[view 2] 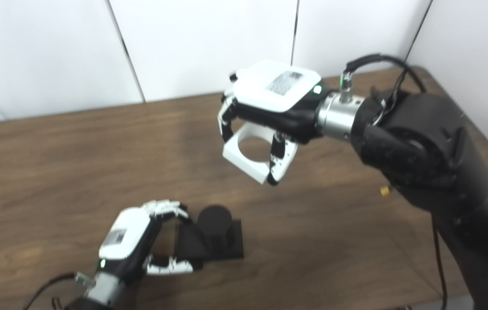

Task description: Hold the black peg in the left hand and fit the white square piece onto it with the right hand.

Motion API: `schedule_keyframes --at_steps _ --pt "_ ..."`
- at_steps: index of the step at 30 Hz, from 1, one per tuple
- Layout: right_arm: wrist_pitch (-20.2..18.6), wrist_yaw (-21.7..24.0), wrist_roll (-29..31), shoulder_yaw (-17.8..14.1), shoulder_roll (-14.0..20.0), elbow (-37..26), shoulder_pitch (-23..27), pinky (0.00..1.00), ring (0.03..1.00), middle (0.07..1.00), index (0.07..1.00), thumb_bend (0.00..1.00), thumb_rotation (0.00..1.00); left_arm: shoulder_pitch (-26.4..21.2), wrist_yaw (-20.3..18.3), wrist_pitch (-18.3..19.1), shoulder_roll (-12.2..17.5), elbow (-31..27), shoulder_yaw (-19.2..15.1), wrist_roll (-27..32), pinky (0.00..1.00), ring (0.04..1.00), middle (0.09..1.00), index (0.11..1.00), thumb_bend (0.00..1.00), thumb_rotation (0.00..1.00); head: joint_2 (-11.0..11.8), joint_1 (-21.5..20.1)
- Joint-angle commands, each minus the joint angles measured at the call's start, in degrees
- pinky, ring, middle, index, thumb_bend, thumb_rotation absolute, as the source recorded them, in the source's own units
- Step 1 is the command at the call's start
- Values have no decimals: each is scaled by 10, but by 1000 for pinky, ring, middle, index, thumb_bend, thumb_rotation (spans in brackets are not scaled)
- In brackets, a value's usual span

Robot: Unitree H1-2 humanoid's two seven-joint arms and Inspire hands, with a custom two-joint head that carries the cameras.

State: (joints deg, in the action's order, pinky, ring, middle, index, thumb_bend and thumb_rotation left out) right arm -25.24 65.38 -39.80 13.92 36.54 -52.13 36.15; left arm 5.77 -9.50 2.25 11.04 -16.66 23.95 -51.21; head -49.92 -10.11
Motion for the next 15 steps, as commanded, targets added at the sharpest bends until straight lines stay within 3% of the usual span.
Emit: schedule_keyframes --at_steps 1,15 --pt "-16 16 -3 -16 -5 -19 36 999 877 750 482 524 134 -5 -22 20 1 2 2 -19 849 828 785 491 505 53 -5 1" --pt "-8 44 3 1 -61 -23 67 964 858 725 480 525 132 -8 -37 33 -8 -8 4 -29 847 832 785 490 505 55 -19 12"
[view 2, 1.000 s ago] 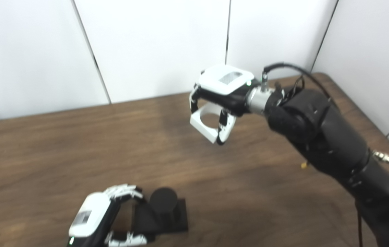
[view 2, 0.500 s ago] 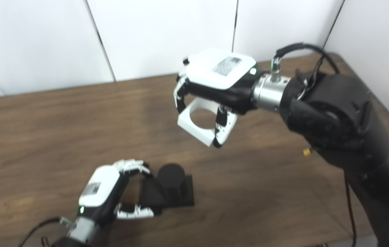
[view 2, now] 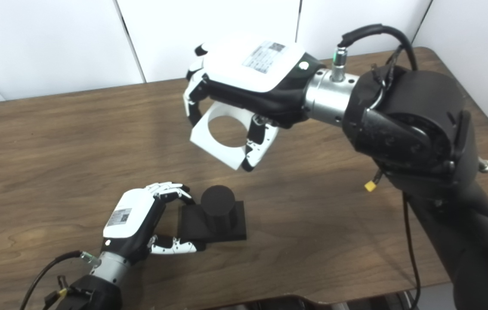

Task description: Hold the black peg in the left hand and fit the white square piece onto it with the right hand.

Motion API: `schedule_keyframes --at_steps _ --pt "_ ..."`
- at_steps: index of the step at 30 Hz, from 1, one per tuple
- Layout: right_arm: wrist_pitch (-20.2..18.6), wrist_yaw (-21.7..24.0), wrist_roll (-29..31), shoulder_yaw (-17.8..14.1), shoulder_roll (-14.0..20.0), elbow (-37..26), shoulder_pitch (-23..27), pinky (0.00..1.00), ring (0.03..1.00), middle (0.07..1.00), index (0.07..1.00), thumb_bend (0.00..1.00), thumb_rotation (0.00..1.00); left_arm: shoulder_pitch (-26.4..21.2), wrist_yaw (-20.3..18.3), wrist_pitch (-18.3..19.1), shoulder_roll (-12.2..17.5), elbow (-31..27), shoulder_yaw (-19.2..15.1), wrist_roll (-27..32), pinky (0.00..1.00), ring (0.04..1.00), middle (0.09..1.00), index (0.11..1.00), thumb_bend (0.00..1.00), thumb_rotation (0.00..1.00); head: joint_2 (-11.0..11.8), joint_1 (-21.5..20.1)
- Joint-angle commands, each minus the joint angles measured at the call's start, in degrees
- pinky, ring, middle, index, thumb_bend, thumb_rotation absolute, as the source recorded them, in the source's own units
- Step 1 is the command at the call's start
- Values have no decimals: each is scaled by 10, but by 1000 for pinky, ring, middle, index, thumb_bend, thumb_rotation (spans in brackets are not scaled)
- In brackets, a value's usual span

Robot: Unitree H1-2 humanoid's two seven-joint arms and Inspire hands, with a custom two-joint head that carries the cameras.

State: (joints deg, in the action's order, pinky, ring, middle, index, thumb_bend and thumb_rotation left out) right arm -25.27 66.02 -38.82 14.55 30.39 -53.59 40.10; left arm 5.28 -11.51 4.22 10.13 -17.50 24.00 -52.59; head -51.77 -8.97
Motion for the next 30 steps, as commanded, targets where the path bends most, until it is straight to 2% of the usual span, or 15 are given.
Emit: schedule_keyframes --at_steps 1,14,30 --pt "-9 39 -9 -1 -2 -8 28 964 857 723 480 525 133 -3 -16 13 1 1 3 -15 846 832 785 490 505 55 -1 1" --pt "-15 61 -9 31 -28 -8 28 971 871 727 481 525 133 -5 -30 22 -6 -8 3 -21 835 835 789 490 504 56 -10 3" --pt "-15 62 4 84 -14 3 19 938 866 726 481 525 135 -7 -29 28 -8 -11 6 -22 845 829 784 490 505 56 -16 2"
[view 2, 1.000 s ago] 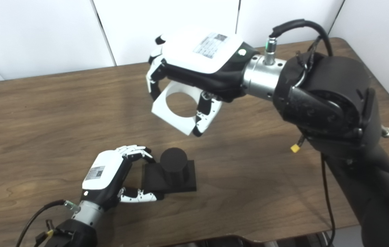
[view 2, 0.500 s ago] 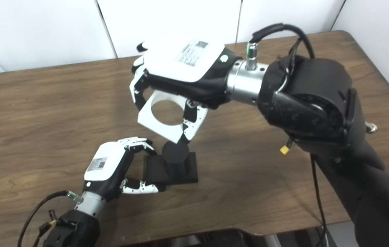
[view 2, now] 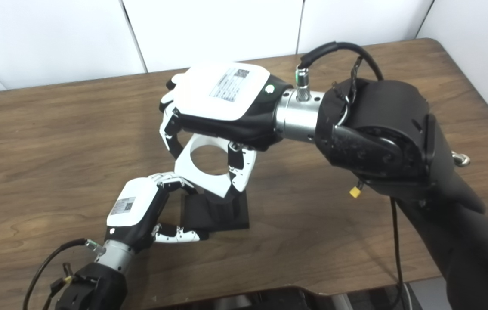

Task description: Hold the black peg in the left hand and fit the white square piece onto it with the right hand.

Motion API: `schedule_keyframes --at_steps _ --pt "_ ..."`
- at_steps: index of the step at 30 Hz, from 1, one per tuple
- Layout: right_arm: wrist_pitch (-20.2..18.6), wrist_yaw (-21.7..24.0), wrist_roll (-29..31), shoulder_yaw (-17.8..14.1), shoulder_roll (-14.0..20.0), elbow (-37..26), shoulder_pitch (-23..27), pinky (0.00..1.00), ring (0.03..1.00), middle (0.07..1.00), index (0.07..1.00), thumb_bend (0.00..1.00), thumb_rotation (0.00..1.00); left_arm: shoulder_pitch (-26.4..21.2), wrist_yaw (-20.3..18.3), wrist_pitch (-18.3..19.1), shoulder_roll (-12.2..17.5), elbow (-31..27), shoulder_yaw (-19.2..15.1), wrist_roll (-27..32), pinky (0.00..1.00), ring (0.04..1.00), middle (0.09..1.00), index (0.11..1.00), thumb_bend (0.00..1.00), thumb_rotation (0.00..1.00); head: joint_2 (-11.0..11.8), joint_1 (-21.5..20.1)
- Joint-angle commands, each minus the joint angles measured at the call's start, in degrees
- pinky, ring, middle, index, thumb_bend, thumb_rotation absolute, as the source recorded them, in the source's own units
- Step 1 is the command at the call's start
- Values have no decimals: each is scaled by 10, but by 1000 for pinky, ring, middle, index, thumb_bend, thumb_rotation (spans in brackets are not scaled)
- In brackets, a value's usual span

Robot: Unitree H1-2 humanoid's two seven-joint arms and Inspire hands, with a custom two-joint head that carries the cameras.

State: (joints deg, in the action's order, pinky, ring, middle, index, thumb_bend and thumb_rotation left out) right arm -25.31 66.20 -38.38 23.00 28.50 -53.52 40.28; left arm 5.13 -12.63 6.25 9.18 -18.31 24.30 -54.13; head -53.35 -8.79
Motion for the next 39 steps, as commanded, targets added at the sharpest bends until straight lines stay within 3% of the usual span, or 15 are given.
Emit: schedule_keyframes --at_steps 1,12,30,39 --pt "-14 59 -2 5 6 5 16 937 865 725 480 525 135 -5 -19 8 1 -4 3 -7 844 828 784 490 504 56 -1 1" --pt "10 24 -18 48 17 37 -28 960 872 743 481 525 133 -3 -20 7 -1 -8 2 -6 842 827 784 490 505 56 -3 1" --pt "22 3 -12 37 14 55 -55 988 885 757 482 524 132 -2 -22 5 -2 -10 3 -7 834 832 786 491 504 56 -5 0" --pt "46 -12 -24 48 0 69 -58 969 873 752 482 524 133 -2 -23 5 -4 -12 5 -10 833 833 786 490 504 56 -6 2"
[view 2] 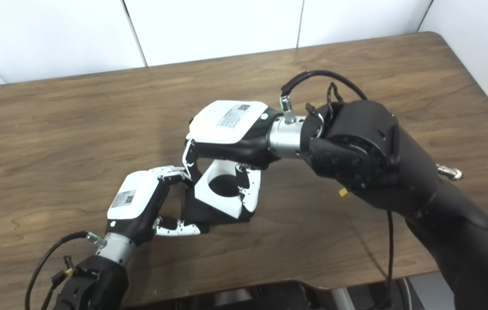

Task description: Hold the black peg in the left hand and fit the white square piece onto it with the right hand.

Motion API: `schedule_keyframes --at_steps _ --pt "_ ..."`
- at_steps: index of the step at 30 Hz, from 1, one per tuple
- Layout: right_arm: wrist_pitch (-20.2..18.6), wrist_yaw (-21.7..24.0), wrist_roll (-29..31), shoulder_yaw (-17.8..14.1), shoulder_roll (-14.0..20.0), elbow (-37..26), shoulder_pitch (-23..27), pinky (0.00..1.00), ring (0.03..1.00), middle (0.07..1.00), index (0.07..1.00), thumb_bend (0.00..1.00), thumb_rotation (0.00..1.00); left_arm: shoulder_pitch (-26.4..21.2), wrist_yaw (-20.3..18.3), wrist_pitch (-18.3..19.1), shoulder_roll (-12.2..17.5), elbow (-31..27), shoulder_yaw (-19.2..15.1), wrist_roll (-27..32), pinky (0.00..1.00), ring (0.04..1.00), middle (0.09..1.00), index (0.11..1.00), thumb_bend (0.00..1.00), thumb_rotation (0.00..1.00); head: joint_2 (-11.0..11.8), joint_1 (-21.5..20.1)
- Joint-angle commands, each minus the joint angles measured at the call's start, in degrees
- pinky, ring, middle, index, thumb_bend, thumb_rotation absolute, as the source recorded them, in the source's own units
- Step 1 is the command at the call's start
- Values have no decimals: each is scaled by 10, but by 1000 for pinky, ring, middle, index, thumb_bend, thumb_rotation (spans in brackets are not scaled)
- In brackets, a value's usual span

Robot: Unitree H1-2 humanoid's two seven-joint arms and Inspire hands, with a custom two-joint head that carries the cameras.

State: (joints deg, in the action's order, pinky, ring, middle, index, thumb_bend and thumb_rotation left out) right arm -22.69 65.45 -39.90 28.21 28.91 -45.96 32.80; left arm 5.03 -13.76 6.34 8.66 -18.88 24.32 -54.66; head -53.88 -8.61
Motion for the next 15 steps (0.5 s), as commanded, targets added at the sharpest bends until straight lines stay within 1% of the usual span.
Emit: schedule_keyframes --at_steps 1,4,8,15 --pt "23 -5 -12 -2 -7 -4 16 970 873 752 482 524 133 -1 -11 3 1 -5 4 -4 833 833 786 490 504 56 -1 -1" --pt "32 -6 -19 2 -14 1 13 977 871 751 482 524 132 -1 -9 1 0 -3 5 -3 833 832 785 490 504 57 0 -1" --pt "45 -4 -29 8 -25 8 8 978 869 752 482 523 131 -2 -17 8 -1 -8 7 -8 834 835 788 490 503 57 0 -1" --pt "56 -5 -42 12 -43 22 4 984 876 755 483 523 129 -1 -17 10 -6 -10 8 -9 827 840 786 490 504 57 -2 2"
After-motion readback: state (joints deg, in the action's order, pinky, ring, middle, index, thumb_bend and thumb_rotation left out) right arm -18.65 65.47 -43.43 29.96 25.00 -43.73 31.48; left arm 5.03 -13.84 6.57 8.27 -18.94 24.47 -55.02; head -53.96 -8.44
